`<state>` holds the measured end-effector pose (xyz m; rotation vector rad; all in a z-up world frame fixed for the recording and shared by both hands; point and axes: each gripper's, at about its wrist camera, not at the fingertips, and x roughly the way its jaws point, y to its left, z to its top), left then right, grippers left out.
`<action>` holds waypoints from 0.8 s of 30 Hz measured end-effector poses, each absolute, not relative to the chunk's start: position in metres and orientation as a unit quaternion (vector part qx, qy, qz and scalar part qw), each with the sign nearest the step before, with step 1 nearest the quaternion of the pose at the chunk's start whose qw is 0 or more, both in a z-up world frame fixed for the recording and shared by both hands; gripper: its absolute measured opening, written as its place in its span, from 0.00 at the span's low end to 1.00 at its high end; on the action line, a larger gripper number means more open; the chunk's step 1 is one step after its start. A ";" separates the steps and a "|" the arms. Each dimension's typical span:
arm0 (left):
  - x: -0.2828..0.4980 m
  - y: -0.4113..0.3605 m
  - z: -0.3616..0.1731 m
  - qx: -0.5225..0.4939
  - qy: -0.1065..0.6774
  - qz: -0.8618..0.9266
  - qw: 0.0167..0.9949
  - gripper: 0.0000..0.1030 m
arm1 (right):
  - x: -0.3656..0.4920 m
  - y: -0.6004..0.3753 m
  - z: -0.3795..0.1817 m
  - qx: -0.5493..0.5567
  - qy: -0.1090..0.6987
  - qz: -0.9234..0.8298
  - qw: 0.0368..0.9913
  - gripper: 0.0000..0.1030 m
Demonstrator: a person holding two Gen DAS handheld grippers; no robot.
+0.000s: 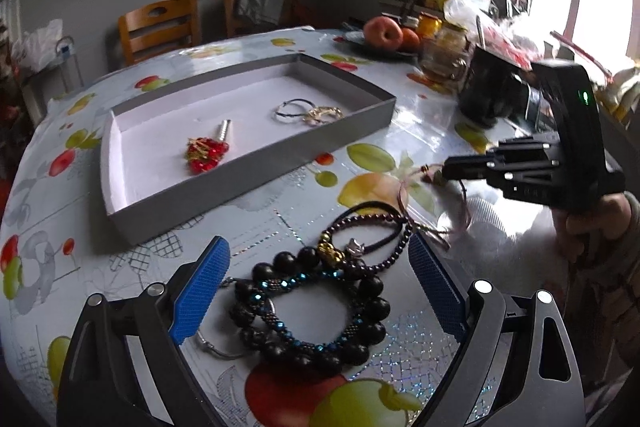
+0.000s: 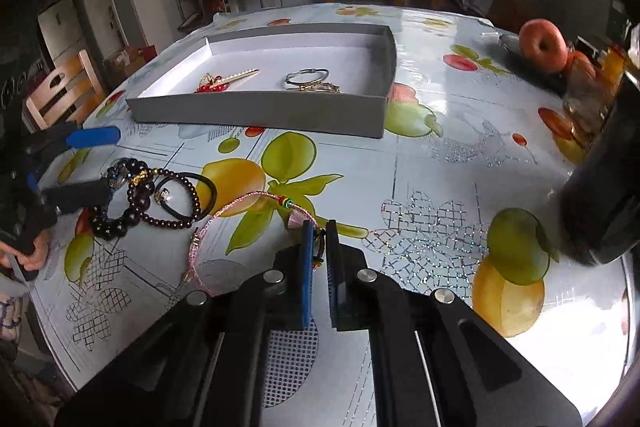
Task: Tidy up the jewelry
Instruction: 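Move the right gripper back to the pile and grasp a pink cord bracelet, then lift the pink cord bracelet with the right gripper while the left gripper grasps a black bracelet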
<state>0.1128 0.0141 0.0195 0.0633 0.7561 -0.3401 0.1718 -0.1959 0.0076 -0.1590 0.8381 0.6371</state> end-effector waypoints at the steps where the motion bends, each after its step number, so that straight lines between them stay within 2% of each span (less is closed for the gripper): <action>1: 0.113 0.012 0.019 0.035 0.369 -0.166 0.914 0.88 | 0.172 -0.196 0.008 -0.074 0.400 0.305 0.861 0.06; 18: 0.131 -0.037 0.003 0.125 0.396 -0.202 0.887 0.86 | 0.172 -0.209 0.011 -0.041 0.395 0.308 0.864 0.06; 21: 0.132 -0.040 0.001 0.133 0.402 -0.202 0.883 0.68 | 0.171 -0.211 0.011 -0.037 0.392 0.310 0.865 0.06; 23: 0.132 -0.038 0.002 0.128 0.401 -0.199 0.885 0.48 | 0.171 -0.212 0.012 -0.034 0.390 0.310 0.866 0.06; 24: 0.132 -0.036 0.003 0.123 0.401 -0.201 0.885 0.41 | 0.171 -0.213 0.012 -0.033 0.389 0.310 0.867 0.06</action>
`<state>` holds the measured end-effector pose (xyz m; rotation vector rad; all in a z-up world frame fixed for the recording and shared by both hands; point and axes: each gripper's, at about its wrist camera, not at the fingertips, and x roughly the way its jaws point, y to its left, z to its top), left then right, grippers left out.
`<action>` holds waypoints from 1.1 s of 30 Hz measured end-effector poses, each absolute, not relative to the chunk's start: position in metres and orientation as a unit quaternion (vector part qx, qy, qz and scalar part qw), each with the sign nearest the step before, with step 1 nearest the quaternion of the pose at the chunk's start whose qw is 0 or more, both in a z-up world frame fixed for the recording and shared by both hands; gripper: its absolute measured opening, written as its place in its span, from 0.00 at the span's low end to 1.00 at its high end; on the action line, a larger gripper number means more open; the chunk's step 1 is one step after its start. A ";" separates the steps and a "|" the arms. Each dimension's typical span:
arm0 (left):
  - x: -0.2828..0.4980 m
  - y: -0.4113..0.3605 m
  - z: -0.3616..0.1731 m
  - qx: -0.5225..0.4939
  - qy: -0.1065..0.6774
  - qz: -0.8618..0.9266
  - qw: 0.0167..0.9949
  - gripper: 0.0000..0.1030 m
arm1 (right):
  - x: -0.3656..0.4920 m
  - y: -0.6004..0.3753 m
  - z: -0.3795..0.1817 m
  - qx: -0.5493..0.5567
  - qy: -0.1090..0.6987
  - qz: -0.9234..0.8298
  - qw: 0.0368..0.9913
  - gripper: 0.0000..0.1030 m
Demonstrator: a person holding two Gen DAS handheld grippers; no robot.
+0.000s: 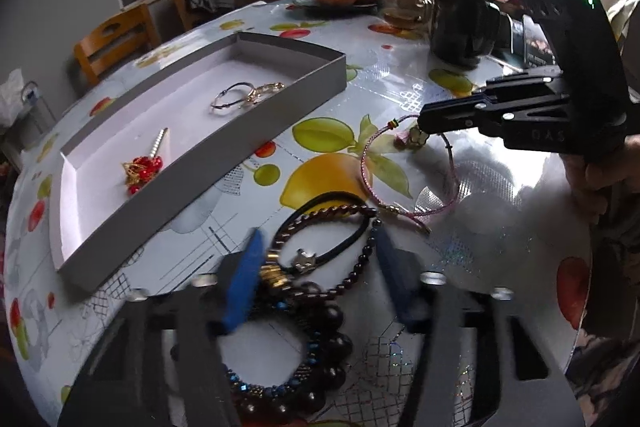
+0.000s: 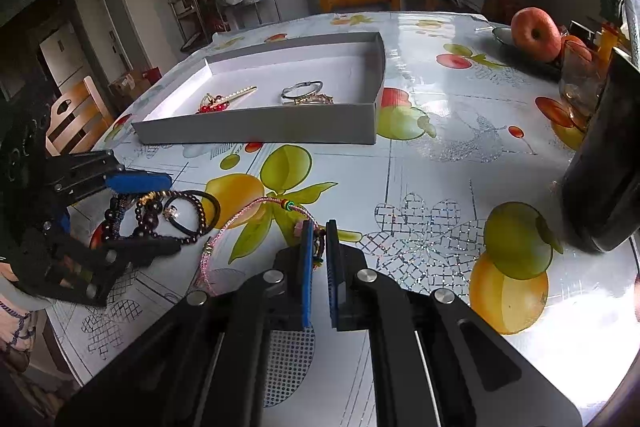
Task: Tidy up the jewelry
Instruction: 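Lift the pink cord bracelet with the right gripper while the left gripper grasps a black bracelet, then carry the pink cord and brown bead bracelets into the grey box with both grippers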
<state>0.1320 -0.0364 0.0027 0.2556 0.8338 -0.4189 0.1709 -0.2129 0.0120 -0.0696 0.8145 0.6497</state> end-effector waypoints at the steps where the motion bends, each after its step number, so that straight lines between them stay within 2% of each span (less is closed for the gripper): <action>1: 0.132 -0.034 0.004 0.114 0.400 -0.202 0.887 0.28 | 0.171 -0.213 0.012 -0.033 0.388 0.310 0.867 0.06; 2: 0.133 -0.031 0.006 0.105 0.400 -0.202 0.888 0.19 | 0.170 -0.213 0.012 -0.032 0.388 0.310 0.867 0.06; 5: 0.135 -0.027 0.010 0.088 0.395 -0.204 0.891 0.07 | 0.169 -0.214 0.012 -0.029 0.386 0.310 0.868 0.06; 10: 0.138 -0.020 0.017 0.059 0.385 -0.205 0.898 0.01 | 0.169 -0.215 0.013 -0.027 0.385 0.311 0.869 0.06; 19: 0.143 -0.017 0.018 0.053 0.391 -0.207 0.895 0.02 | 0.169 -0.215 0.013 -0.027 0.386 0.312 0.868 0.06; 21: 0.146 -0.020 0.015 0.062 0.395 -0.209 0.892 0.14 | 0.168 -0.214 0.013 -0.029 0.386 0.311 0.868 0.06; 22: 0.148 -0.021 0.014 0.070 0.396 -0.205 0.892 0.25 | 0.168 -0.214 0.012 -0.030 0.386 0.311 0.868 0.06; 23: 0.150 -0.022 0.012 0.073 0.398 -0.205 0.891 0.28 | 0.168 -0.214 0.012 -0.031 0.386 0.311 0.868 0.06; 30: 0.164 -0.025 0.000 0.079 0.424 -0.209 0.878 0.28 | 0.168 -0.214 0.011 -0.027 0.386 0.314 0.867 0.06; 31: 0.162 -0.026 -0.001 0.081 0.423 -0.212 0.877 0.24 | 0.168 -0.214 0.012 -0.027 0.386 0.314 0.867 0.06; 32: 0.162 -0.026 -0.001 0.084 0.421 -0.210 0.878 0.11 | 0.168 -0.214 0.012 -0.027 0.386 0.315 0.866 0.06; 33: 0.161 -0.027 -0.001 0.087 0.420 -0.210 0.878 0.09 | 0.168 -0.214 0.012 -0.027 0.386 0.316 0.866 0.06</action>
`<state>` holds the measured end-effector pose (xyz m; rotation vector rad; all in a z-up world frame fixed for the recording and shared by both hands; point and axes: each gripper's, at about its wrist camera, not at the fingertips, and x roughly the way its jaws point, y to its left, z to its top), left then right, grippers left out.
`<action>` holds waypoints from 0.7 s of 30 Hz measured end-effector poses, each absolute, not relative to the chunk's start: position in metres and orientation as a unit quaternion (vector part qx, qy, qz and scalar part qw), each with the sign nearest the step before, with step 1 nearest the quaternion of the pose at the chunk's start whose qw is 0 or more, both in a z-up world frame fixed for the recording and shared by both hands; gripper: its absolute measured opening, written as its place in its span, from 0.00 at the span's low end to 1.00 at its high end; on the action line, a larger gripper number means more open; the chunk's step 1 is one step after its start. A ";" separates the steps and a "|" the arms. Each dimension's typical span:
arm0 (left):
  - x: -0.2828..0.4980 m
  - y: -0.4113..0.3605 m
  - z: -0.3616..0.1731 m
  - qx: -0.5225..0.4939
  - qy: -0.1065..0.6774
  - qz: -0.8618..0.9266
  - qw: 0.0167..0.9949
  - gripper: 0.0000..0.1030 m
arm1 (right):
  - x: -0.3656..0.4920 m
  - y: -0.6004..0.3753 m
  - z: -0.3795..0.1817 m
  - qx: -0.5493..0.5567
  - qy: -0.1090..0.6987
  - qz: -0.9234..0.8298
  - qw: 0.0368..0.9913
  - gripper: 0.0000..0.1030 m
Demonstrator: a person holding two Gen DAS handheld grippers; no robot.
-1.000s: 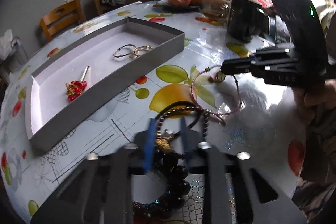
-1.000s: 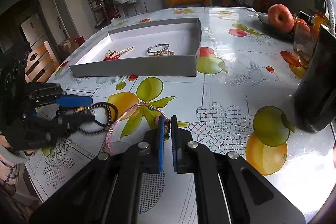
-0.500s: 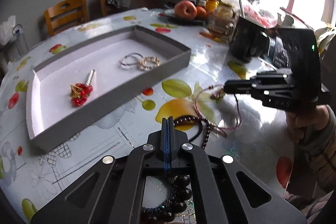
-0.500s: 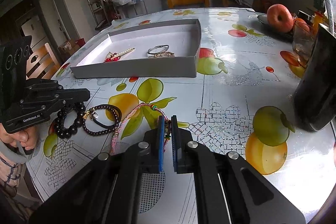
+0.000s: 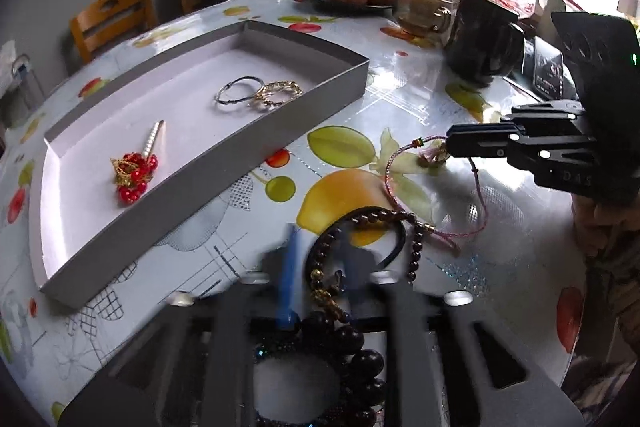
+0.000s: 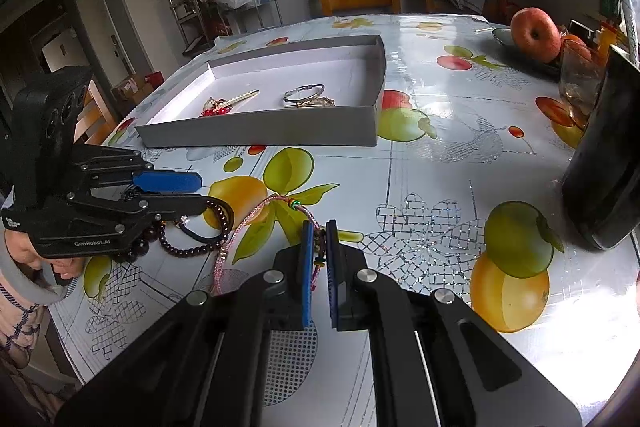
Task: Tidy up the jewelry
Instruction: 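Carry the pink cord and brown bead bracelets into the grey box with both grippers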
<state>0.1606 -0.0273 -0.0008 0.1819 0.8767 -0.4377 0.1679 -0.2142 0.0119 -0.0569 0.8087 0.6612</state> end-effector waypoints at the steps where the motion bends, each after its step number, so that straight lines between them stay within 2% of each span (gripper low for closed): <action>1: 0.161 -0.027 -0.001 0.086 0.419 -0.209 0.879 0.06 | 0.168 -0.214 0.012 -0.027 0.386 0.316 0.866 0.06; 15: 0.152 -0.009 0.043 0.037 0.367 -0.209 0.906 0.06 | 0.161 -0.217 0.019 -0.027 0.367 0.313 0.876 0.06; 21: 0.152 -0.001 0.052 0.032 0.357 -0.206 0.911 0.06 | 0.156 -0.213 0.040 -0.042 0.349 0.312 0.883 0.06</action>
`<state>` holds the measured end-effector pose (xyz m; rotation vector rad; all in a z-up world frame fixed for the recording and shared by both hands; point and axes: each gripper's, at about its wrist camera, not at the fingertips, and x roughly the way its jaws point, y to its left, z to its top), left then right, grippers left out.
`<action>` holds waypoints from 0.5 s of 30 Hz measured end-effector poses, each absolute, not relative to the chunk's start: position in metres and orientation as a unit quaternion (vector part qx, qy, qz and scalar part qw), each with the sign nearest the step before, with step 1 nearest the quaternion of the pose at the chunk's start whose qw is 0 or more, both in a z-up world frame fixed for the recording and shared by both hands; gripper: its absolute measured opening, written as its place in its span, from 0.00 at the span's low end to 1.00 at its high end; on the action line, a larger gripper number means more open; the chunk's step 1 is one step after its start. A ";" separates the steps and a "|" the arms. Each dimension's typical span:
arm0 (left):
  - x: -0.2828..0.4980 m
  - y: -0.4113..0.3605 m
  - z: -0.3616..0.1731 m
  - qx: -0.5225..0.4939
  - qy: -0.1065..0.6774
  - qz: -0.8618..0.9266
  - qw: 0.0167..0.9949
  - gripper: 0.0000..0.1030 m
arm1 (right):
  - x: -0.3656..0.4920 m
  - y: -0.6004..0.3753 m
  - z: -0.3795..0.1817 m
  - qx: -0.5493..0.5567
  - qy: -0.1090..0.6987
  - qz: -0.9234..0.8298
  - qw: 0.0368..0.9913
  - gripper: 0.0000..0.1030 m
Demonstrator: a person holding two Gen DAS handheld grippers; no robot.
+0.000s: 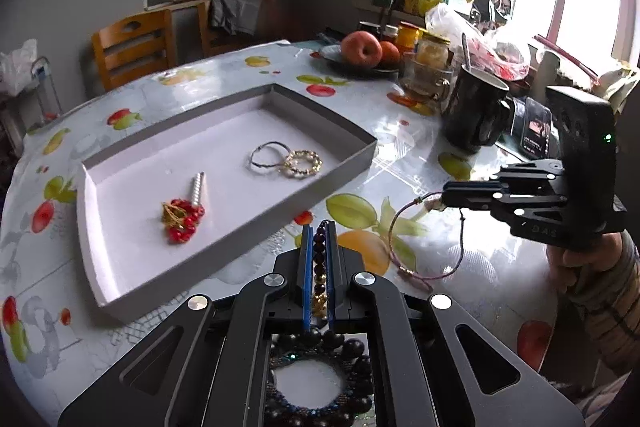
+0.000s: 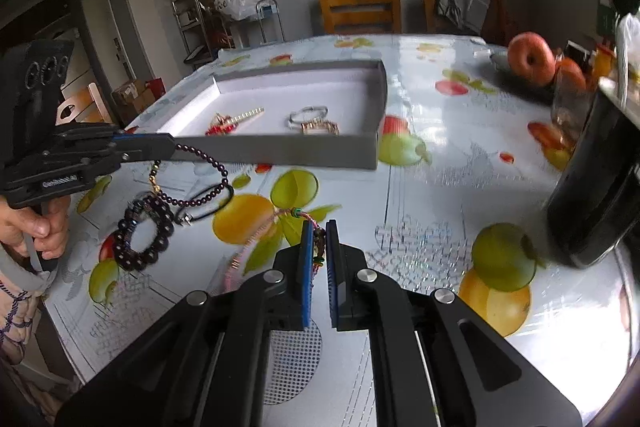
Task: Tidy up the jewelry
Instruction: 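Carry the pink cord and brown bead bracelets into the grey box with both grippers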
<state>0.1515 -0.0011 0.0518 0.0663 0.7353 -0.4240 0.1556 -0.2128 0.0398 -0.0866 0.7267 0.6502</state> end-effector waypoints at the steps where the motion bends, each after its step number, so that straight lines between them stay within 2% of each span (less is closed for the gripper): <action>1: 0.152 0.000 0.053 0.031 0.354 -0.205 0.912 0.06 | 0.154 -0.212 0.043 -0.044 0.346 0.312 0.884 0.06; 15: 0.157 0.019 0.090 0.034 0.321 -0.186 0.928 0.06 | 0.169 -0.178 0.102 -0.077 0.295 0.326 0.895 0.06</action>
